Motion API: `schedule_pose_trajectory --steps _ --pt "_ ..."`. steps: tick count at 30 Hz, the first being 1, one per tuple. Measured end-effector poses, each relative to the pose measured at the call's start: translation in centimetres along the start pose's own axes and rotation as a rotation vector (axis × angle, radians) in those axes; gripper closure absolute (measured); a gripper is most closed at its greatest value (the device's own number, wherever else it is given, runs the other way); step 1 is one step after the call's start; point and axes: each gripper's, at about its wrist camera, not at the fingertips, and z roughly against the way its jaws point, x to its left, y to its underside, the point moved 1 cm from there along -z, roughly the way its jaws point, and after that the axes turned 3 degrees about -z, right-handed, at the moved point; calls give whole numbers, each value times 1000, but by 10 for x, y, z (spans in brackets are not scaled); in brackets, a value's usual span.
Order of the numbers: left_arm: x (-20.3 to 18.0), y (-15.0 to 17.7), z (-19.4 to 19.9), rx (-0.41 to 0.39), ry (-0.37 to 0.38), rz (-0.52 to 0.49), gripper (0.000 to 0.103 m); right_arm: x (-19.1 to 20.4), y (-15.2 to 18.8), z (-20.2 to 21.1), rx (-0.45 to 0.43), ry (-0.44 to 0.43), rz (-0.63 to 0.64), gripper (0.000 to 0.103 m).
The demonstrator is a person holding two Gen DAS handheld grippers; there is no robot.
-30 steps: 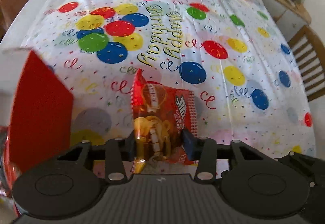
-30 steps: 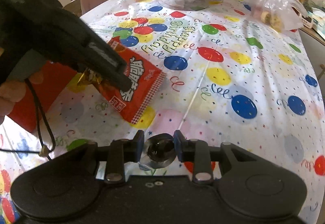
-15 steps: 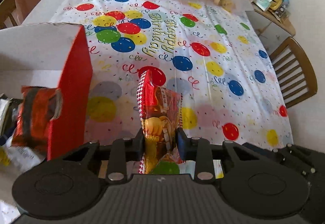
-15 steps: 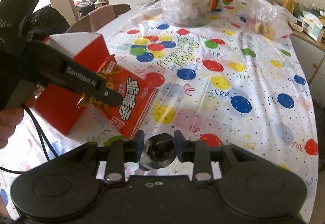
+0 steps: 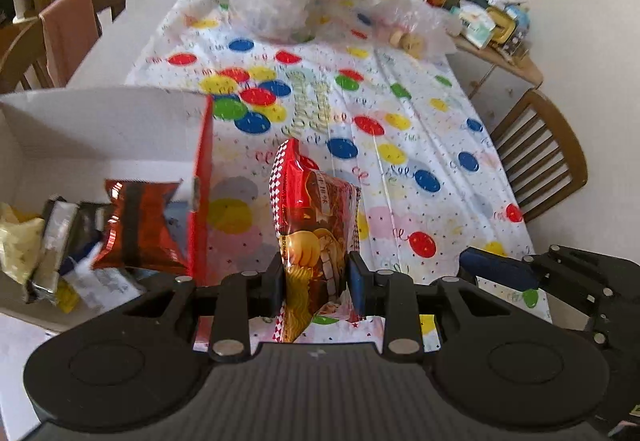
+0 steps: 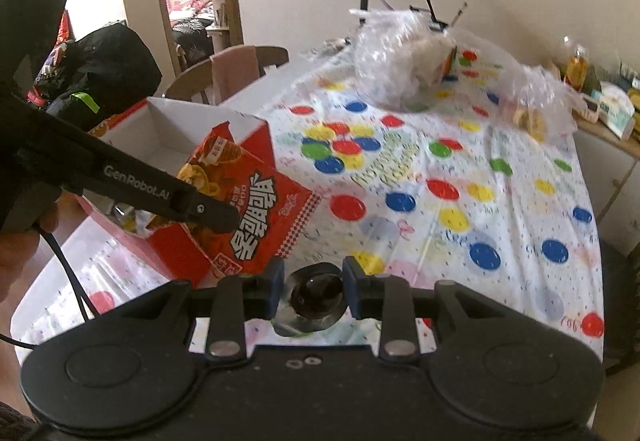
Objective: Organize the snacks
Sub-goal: 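Carry the red chip bag with the left tool over the box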
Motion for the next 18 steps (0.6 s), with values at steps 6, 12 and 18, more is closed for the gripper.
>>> schedule_pose_trajectory --steps 6,12,18 --pt "25 -2 30 -45 -4 1 73 28 -18 2 -27 4 38 73" --pt "60 -4 56 -89 -27 26 73 60 -37 -7 -45 -6 68 73" --pt "103 -7 76 -126 -71 60 73 96 -56 -24 -63 -22 112 73"
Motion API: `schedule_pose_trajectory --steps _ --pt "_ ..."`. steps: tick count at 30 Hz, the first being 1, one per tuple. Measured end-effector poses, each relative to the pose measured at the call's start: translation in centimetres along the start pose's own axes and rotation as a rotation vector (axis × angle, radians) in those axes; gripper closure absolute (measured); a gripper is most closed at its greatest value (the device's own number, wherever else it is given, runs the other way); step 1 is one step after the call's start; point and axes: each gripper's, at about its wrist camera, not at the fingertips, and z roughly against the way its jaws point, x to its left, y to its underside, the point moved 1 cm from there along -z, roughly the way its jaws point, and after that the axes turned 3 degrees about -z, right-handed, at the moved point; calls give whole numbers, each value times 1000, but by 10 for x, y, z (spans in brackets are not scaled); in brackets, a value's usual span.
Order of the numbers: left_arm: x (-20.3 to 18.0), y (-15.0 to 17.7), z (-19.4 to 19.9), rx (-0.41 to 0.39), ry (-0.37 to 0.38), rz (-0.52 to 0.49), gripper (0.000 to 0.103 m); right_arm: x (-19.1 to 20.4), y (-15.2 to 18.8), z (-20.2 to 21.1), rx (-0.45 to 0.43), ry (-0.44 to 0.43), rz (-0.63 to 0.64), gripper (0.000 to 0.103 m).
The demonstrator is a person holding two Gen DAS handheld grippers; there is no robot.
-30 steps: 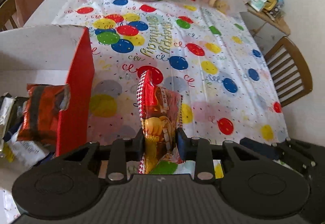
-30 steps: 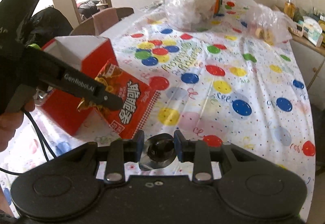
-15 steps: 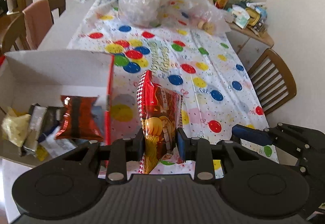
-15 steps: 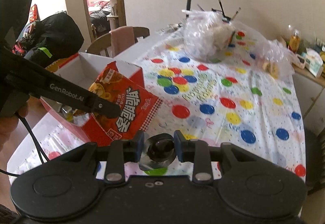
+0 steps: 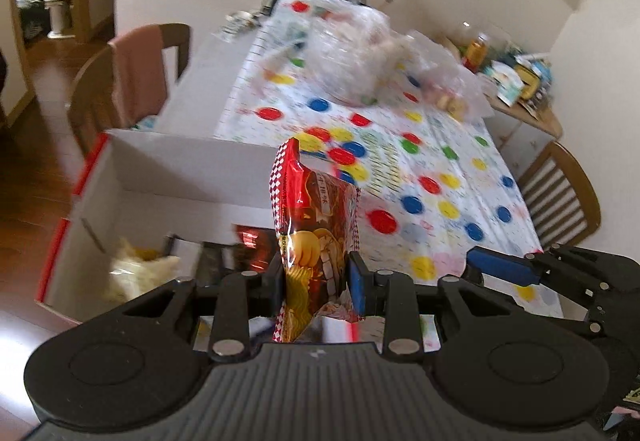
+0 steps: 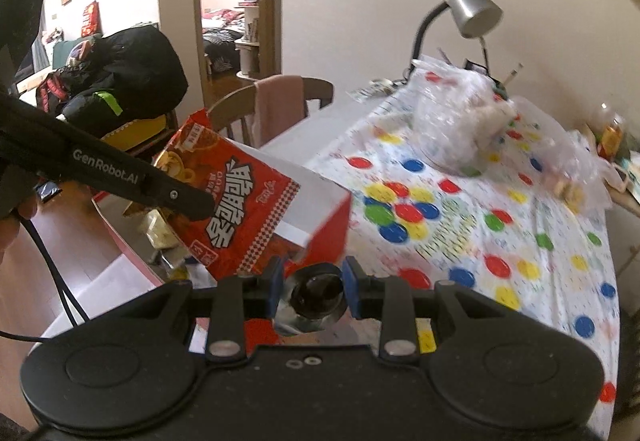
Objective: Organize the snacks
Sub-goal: 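Carry the red chip bag with the left tool over the box, then open the left tool to drop the red chip bag into the box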
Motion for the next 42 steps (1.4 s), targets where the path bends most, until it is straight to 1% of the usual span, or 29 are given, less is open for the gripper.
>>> schedule_pose_trajectory --steps 5,11,18,20,22,25,31,37,38,42 --pt "39 -5 3 -14 -42 32 73 27 -14 -24 16 -7 35 73" --pt "85 -9 -1 -26 -97 75 73 55 -20 -59 62 0 68 73" --pt "125 -14 -24 -32 -133 138 73 82 -15 -97 133 6 92 73" --pt "134 -15 -33 -25 -121 162 73 86 -12 -108 156 11 95 73" --pt "139 -15 -41 -22 -108 168 73 89 -7 -118 175 19 99 73" --pt "140 -15 -53 -9 -110 150 73 90 -3 -128 198 36 88 73" --pt "139 -8 -74 49 -93 121 73 88 5 -137 239 30 67 73" --pt "133 0 -85 79 -98 85 73 87 8 -143 254 41 59 72" --pt "131 1 -86 82 -99 79 73 86 9 -143 255 43 56 74" --pt "124 4 -88 92 -109 41 73 84 10 -143 258 39 39 70"
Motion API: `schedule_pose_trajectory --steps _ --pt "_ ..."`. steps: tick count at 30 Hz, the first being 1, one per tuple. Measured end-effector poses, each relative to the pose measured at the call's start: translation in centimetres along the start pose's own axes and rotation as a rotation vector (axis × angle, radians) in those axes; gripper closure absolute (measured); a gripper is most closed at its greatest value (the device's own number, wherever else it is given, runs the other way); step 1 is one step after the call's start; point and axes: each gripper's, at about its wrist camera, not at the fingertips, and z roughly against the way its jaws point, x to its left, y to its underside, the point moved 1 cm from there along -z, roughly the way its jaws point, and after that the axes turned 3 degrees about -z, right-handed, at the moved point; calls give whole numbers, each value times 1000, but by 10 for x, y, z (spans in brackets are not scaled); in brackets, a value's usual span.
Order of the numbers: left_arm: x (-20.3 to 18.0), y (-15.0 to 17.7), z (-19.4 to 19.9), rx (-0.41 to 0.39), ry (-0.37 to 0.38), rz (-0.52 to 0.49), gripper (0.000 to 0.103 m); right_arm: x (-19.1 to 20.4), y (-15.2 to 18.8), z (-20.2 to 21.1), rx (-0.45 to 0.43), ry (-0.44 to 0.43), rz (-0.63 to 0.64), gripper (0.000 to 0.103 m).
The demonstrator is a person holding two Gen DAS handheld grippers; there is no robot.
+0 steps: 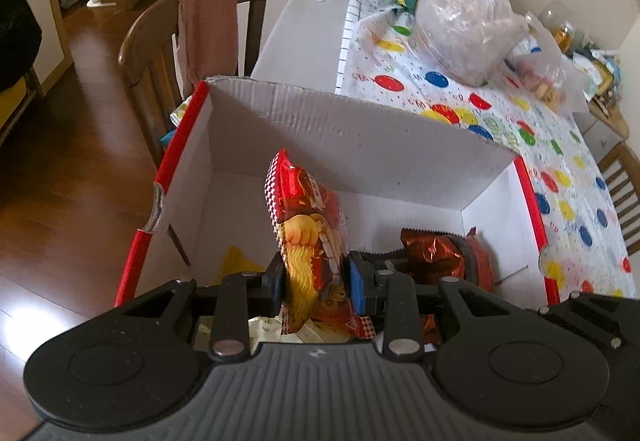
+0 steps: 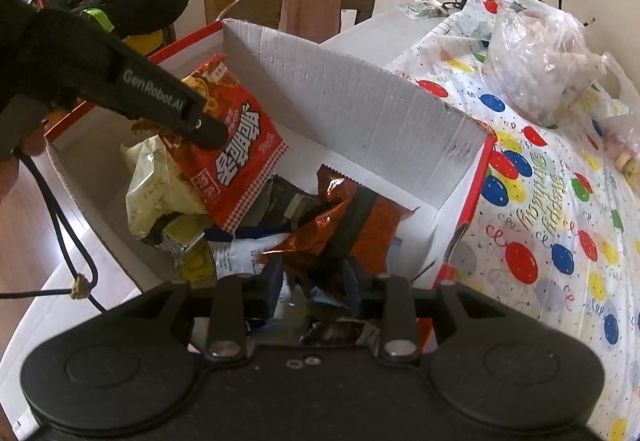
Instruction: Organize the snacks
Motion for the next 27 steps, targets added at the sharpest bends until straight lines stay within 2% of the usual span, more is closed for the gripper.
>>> schedule_pose_trajectory --steps 4,9,12,15,17,19,27 --pt "-5 3 1 0 -16 -22 73 -3 1 5 -1 -24 -18 64" --pt "-10 6 7 -4 -29 -48 71 -8 2 17 -24 -54 -52 48" --pt "-13 8 14 -21 -40 -59 60 -11 3 28 -47 -68 -76 40" --pt "-17 10 23 -43 -35 -69 56 -14 4 39 -76 -85 -91 27" --pt "-19 11 29 -55 -35 -72 50 -16 4 47 -97 -89 -100 22" --pt "-21 11 37 -80 -40 -80 39 -18 4 54 -113 -96 -110 19" --pt "-32 14 67 -137 -12 -118 33 -29 7 83 -195 -102 -172 1"
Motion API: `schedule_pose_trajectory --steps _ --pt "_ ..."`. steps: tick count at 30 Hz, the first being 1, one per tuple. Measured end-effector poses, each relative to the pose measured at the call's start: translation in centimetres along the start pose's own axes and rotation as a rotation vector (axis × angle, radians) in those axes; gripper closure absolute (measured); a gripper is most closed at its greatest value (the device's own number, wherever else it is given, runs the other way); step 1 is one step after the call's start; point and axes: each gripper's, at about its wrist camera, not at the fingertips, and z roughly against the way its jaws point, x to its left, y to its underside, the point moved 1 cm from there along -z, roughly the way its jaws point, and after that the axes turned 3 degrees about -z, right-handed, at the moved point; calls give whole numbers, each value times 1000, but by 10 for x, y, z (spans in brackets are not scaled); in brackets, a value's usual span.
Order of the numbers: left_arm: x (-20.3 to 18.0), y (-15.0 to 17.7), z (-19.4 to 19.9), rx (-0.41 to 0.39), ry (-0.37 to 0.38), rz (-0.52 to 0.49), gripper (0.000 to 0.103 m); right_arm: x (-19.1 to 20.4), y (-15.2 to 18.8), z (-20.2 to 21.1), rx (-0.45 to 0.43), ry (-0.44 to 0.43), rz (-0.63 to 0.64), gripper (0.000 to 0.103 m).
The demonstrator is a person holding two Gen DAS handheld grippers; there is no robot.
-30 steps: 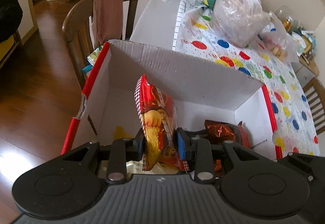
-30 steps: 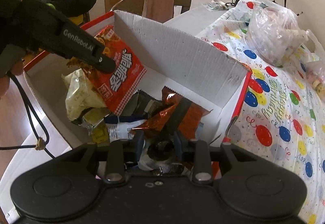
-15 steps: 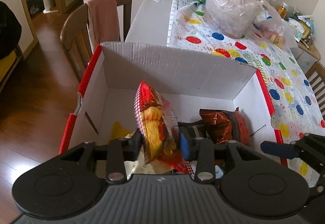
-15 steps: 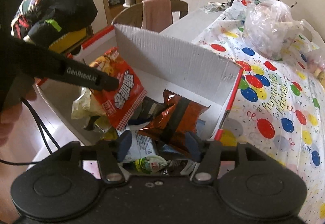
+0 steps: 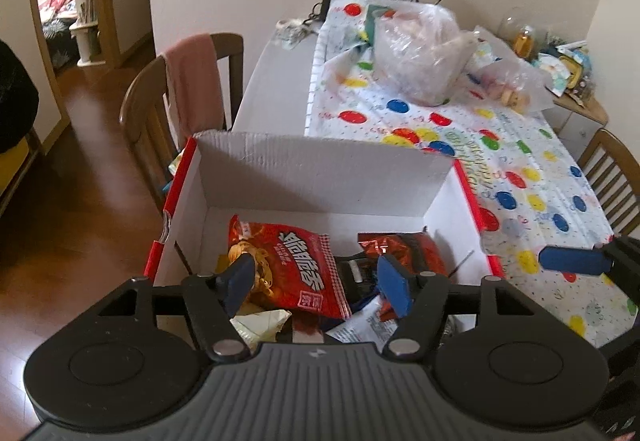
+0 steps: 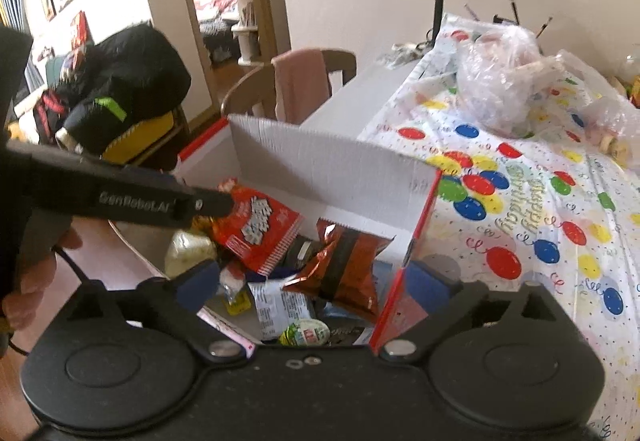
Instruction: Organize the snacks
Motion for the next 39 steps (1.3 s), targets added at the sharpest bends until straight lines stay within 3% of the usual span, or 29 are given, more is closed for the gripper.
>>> schedule_pose_trajectory --steps 7,18,21,32,39 --pt "-7 3 24 -34 18 -18 29 -7 -1 25 -74 6 -33 0" --pt "-14 13 54 -90 28 -36 14 -11 8 54 -181 41 -106 0" --pt "-16 18 61 -100 33 -38 2 -10 15 60 -202 46 -140 0" --pt "-24 40 79 -106 20 -29 2 -5 38 73 -200 59 -240 0" --pt "-27 48 84 -109 5 -14 2 0 46 84 -247 114 -220 0"
